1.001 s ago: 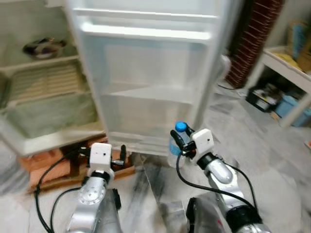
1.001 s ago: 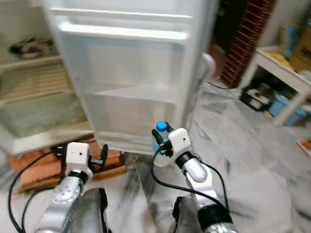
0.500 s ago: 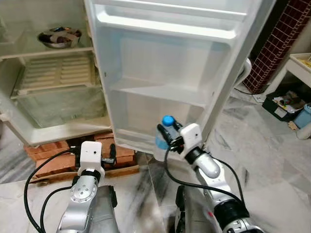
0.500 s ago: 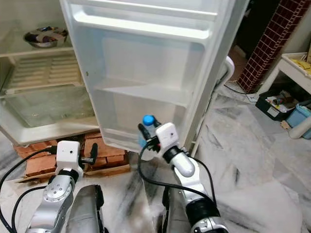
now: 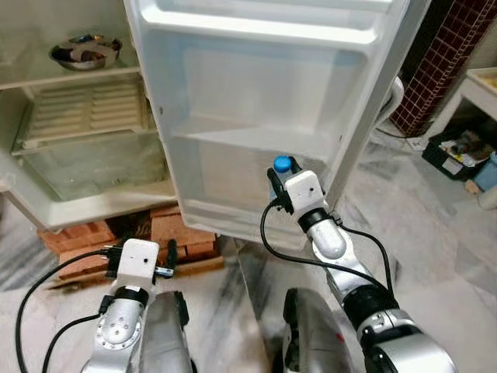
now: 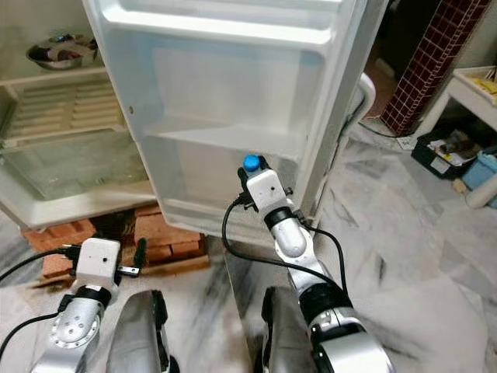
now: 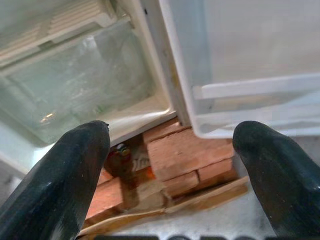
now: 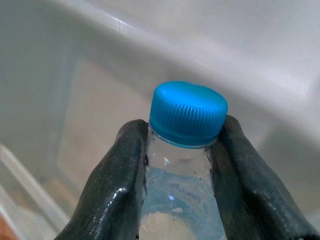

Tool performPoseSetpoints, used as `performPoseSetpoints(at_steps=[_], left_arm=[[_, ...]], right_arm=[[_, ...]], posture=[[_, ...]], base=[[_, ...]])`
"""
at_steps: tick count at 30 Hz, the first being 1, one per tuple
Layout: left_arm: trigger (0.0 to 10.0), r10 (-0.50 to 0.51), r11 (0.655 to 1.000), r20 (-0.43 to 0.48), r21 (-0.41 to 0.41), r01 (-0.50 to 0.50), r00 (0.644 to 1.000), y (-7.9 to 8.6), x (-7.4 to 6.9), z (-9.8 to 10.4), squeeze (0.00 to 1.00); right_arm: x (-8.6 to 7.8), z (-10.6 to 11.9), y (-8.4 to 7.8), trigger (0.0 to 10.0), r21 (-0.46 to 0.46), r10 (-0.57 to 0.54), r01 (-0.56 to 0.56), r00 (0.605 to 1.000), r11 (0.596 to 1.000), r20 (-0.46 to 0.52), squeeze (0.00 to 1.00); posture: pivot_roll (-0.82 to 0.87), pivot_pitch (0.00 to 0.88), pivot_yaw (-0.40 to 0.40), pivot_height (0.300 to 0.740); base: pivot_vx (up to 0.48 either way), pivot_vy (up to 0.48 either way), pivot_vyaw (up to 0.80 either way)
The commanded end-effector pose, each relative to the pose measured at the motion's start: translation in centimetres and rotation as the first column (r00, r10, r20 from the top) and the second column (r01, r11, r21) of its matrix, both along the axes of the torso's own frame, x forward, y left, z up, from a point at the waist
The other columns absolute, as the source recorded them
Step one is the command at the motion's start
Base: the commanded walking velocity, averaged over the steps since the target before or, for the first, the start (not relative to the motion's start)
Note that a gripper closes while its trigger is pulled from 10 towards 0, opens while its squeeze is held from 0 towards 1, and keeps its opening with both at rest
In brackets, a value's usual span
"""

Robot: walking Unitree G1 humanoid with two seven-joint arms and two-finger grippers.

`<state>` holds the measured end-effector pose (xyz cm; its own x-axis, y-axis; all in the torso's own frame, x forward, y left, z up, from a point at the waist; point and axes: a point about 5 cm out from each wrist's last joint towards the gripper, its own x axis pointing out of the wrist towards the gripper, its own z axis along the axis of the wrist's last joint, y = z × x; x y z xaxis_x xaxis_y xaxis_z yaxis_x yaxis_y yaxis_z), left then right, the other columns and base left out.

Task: Restocking fridge

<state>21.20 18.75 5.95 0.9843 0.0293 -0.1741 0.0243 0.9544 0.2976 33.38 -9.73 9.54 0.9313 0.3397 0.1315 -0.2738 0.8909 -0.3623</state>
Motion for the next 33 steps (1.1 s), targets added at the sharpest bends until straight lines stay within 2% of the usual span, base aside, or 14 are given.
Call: performPoseSetpoints(at_steps=[1,2,4,8,11,14,17,18,19,21,28,29,30,33], left_arm=[[10.0,0.012,0.999,0.016,0.039,-0.013,1.0,0.7,-0.3,0.7,0.0],[10.0,0.04,0.997,0.026,0.061,-0.042,0.999,1.7,-0.3,1.1,0.0],[10.0,0.063,0.996,0.031,0.064,-0.065,0.998,2.3,-0.4,1.4,0.0],[10.0,0.072,0.994,0.038,0.079,-0.075,0.997,2.6,-1.2,1.9,0.0],[10.0,0.091,0.991,0.042,0.09,-0.094,0.995,2.8,-2.1,2.4,0.0],[10.0,0.085,0.99,0.048,0.107,-0.09,0.995,2.8,-3.0,2.8,0.0],[10.0,0.088,0.99,0.041,0.108,-0.092,0.995,2.7,-3.3,2.9,0.0],[10.0,0.093,0.99,0.035,0.107,-0.096,0.995,2.8,-3.5,2.9,0.0],[10.0,0.093,0.99,0.035,0.107,-0.096,0.995,2.8,-3.5,2.9,0.0],[10.0,0.104,0.989,0.022,0.103,-0.106,0.994,3.0,-3.9,3.1,0.0],[10.0,0.103,0.99,0.01,0.1,-0.104,0.995,2.9,-3.7,2.9,0.0],[10.0,0.103,0.99,0.009,0.1,-0.103,0.995,2.9,-3.7,2.9,0.0],[10.0,0.101,0.99,0.006,0.098,-0.101,0.995,2.8,-3.5,2.9,0.0],[10.0,0.099,0.99,0.004,0.096,-0.099,0.995,2.8,-3.2,2.7,0.0]], right_arm=[[0.7,0.4,-0.3,10.0,-0.019,-0.034,0.034,0.999,0.999,0.012,0.0],[1.1,0.5,-0.5,10.0,-0.034,-0.063,0.063,0.998,0.997,0.004,0.0],[1.3,0.5,-0.6,10.0,-0.066,-0.082,0.083,0.997,0.994,0.01,0.0],[1.7,0.8,-0.7,10.0,-0.098,-0.108,0.111,0.994,0.989,0.031,0.0],[2.4,2.4,-0.1,10.0,-0.113,-0.099,0.112,0.989,0.987,0.108,0.0],[2.6,2.7,0.1,10.0,-0.105,-0.096,0.108,0.989,0.989,0.109,0.0],[2.7,1.7,0.1,10.0,-0.12,-0.111,0.115,0.993,0.986,0.034,0.0],[2.6,1.0,0.0,10.0,-0.121,-0.128,0.125,0.992,0.985,-0.02,0.0],[2.6,1.0,0.0,10.0,-0.121,-0.128,0.125,0.992,0.985,-0.02,0.0],[2.3,-0.5,-0.5,10.0,-0.125,-0.169,0.154,0.978,0.98,-0.12,0.0],[2.1,-1.5,-2.4,10.0,-0.126,-0.25,0.229,0.951,0.965,-0.182,0.0],[2.1,-1.5,-2.6,10.0,-0.127,-0.256,0.236,0.95,0.963,-0.179,0.44],[2.2,-1.4,-3.1,10.0,-0.137,-0.27,0.249,0.948,0.959,-0.167,1.0],[2.3,-1.3,-3.7,10.0,-0.146,-0.292,0.27,0.943,0.952,-0.159,1.0]], posture=[[0.15,0.176,-0.037,0.552],[0.16,0.191,-0.046,0.552],[0.18,0.207,-0.049,0.552],[0.21,0.234,-0.057,0.552],[0.22,0.254,-0.061,0.552],[0.24,0.28,-0.062,0.552],[0.26,0.295,-0.063,0.552],[0.26,0.305,-0.062,0.552],[0.26,0.305,-0.062,0.552],[0.27,0.309,-0.062,0.552],[0.26,0.305,-0.058,0.552],[0.25,0.302,-0.057,0.552],[0.25,0.297,-0.055,0.552],[0.24,0.282,-0.052,0.552]], base=[[0.0,0.0,0.0],[0.0,0.0,0.0],[0.0,0.0,0.0],[0.0,0.0,0.0],[0.0,0.0,0.0],[0.0,0.0,0.0],[0.0,0.0,0.0],[0.0,0.0,0.0],[0.0,0.0,0.0],[0.0,0.0,0.0],[0.0,0.0,0.0],[0.0,0.0,0.0],[0.0,0.0,0.0],[0.0,0.0,0.0]])
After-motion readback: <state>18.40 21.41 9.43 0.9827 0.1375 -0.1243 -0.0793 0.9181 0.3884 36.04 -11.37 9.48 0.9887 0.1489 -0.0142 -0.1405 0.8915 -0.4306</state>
